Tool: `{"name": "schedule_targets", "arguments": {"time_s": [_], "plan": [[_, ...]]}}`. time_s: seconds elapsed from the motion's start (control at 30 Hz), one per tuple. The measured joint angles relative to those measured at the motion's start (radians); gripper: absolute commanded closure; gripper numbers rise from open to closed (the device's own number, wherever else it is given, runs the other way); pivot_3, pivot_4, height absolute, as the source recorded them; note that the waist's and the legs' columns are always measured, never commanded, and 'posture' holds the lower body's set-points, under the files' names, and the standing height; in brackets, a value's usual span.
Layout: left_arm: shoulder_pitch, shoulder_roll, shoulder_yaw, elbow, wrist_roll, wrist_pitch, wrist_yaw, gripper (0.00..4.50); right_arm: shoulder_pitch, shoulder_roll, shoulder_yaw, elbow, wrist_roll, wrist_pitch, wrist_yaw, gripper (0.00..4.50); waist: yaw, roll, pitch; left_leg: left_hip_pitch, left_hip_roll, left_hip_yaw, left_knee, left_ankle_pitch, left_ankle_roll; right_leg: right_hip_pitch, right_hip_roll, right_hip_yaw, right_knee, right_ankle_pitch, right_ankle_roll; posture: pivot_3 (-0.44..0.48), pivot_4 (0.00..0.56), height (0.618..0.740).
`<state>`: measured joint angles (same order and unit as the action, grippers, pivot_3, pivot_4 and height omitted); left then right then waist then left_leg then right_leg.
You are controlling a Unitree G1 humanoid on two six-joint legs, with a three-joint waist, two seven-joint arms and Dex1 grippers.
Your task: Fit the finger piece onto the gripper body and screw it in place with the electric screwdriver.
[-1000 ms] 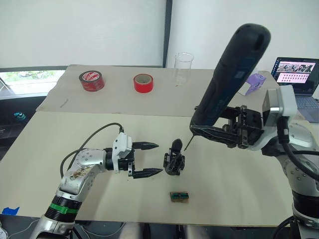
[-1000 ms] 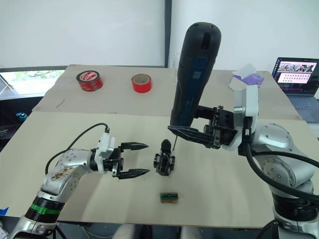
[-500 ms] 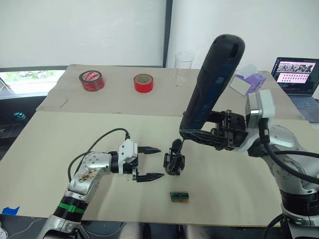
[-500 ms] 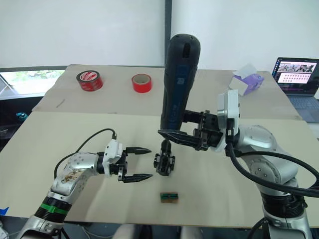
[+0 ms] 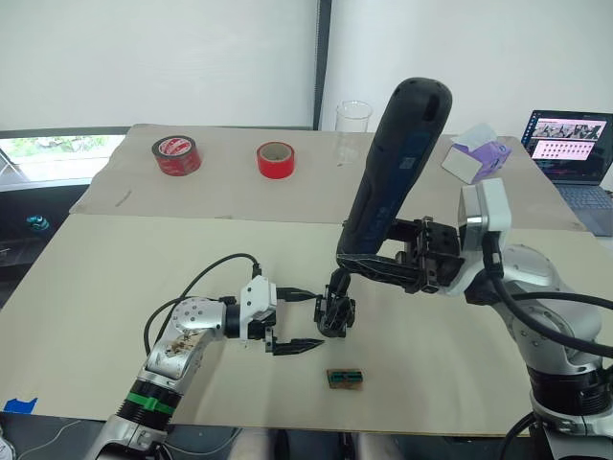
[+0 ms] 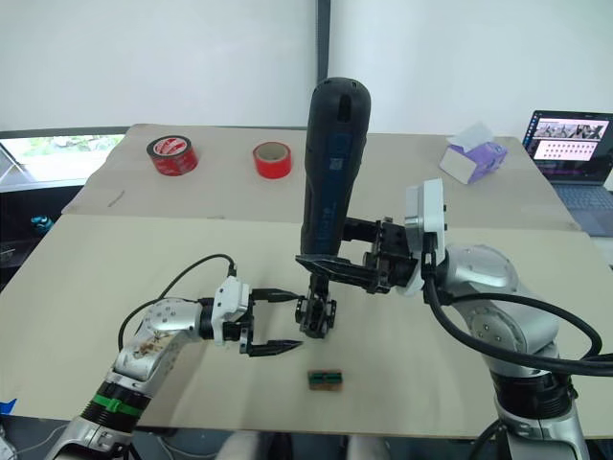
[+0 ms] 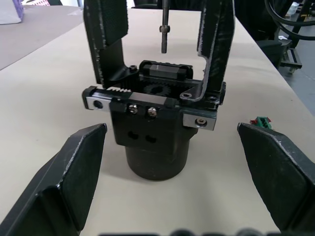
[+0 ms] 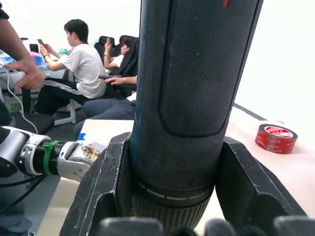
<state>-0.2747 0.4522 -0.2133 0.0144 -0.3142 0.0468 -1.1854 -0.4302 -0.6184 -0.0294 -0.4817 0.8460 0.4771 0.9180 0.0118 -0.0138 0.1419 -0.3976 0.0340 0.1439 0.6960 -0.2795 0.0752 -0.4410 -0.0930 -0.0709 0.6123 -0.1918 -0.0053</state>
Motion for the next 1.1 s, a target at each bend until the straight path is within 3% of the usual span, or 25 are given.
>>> {"name": "schedule_targets", "arguments": {"time_s": [1.1], "plan": [[0.005, -0.007, -0.004, -0.001, 0.0, 0.015, 0.014, 0.0, -0.001, 0.021, 0.037, 0.0, -0.039, 0.052, 0.014, 2.57, 0.0, 0.0, 0.0, 0.0, 0.0, 0.0, 0.0, 0.0, 0.0, 0.0, 0.0, 0.0, 0.0, 0.0, 0.0, 0.0, 0.15, 0.74]]}}
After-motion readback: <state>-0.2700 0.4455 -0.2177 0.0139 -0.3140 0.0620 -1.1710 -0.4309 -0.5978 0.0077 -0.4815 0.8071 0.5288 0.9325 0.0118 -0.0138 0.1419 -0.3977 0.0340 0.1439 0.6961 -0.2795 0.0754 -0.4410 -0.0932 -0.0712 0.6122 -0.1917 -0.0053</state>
